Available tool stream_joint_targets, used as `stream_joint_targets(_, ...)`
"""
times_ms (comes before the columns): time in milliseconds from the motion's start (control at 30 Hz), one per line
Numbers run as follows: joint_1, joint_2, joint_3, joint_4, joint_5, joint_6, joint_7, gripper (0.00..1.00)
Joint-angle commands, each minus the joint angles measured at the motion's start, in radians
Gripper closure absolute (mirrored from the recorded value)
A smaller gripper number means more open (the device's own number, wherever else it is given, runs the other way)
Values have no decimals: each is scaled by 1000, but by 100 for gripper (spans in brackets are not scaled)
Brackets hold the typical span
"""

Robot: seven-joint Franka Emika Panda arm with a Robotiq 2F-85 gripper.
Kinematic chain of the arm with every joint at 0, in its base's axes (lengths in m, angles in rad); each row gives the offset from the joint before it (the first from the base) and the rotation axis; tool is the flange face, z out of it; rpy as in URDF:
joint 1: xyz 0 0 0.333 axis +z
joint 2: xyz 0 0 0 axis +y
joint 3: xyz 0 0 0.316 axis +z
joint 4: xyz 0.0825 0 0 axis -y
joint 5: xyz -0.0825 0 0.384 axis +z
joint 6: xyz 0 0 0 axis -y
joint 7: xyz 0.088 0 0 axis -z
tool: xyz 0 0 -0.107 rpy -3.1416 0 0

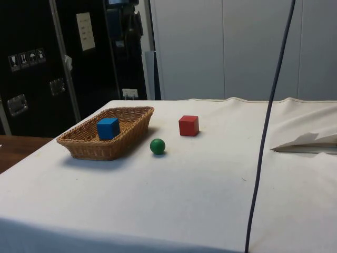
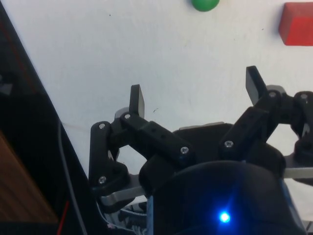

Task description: Place all non-red objects into the basket.

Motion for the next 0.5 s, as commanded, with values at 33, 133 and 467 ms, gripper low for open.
stream_joint_targets(33, 2, -15, -1, -18, -11, 11, 21, 0)
stream_joint_targets(133, 2, -27, 0, -33, -12, 13, 36, 0)
stream_joint_targets(467, 3, -63, 6, -93, -4, 44, 49, 0)
